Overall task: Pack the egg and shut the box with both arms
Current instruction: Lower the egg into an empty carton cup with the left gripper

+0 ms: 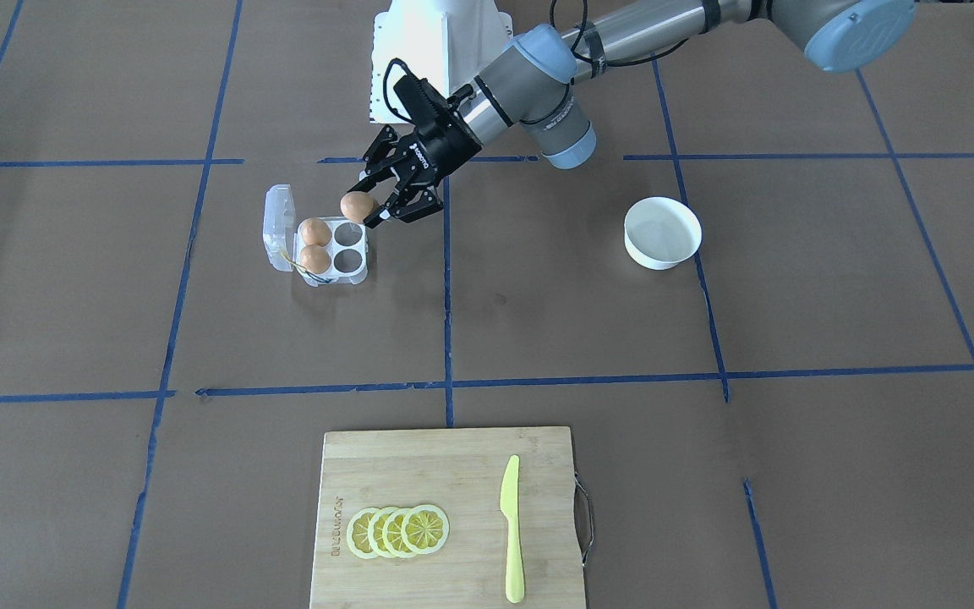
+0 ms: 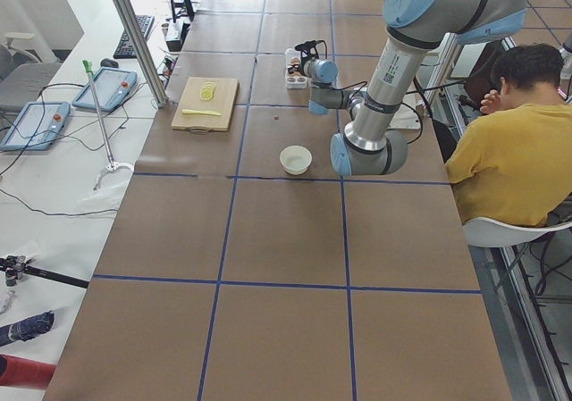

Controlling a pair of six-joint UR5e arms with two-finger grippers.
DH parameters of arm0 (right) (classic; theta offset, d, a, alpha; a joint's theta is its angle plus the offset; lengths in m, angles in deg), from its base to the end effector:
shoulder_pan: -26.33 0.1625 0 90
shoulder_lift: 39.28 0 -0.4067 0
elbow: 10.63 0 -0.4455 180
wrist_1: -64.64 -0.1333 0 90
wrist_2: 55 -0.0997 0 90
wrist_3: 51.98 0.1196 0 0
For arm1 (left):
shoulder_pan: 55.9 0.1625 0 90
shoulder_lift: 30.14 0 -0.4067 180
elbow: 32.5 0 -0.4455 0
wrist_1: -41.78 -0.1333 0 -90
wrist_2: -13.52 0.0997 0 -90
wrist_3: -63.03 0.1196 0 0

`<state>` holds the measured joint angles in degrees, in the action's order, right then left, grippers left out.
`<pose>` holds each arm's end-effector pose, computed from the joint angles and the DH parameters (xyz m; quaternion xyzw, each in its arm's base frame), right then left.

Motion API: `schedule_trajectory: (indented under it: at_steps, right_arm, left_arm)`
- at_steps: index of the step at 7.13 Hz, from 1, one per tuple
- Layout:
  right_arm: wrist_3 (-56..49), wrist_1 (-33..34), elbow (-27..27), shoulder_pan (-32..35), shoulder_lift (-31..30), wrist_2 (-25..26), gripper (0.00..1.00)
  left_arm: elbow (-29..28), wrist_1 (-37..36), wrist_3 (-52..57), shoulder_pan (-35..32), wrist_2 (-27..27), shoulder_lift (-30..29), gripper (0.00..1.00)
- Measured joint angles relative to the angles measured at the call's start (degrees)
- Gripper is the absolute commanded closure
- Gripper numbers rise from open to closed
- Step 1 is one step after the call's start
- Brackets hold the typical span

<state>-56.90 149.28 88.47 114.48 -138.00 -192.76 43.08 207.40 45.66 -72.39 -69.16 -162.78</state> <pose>0.0289 -0.4923 0.6316 0.0566 -0.4029 -0.0742 0.9105 0.6860 -0.3580 0.1258 0.5792 0.5321 0.2453 0.5667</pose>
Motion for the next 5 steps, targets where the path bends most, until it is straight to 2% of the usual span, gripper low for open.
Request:
schedule_trajectory:
  at_steps: [3,5]
  right_arm:
    - [0.00,0.00,0.11,0.00,0.01,0.03,0.00]
    - [0.00,0.00,0.12,0.00,0.02,0.03,0.00]
  left_arm:
    - [-5.02,0.22,0.26,1.23,0.18,-2.60,0.72]
    - [-6.47,0.18,0.31,1.65,0.16,-3.71,0.52]
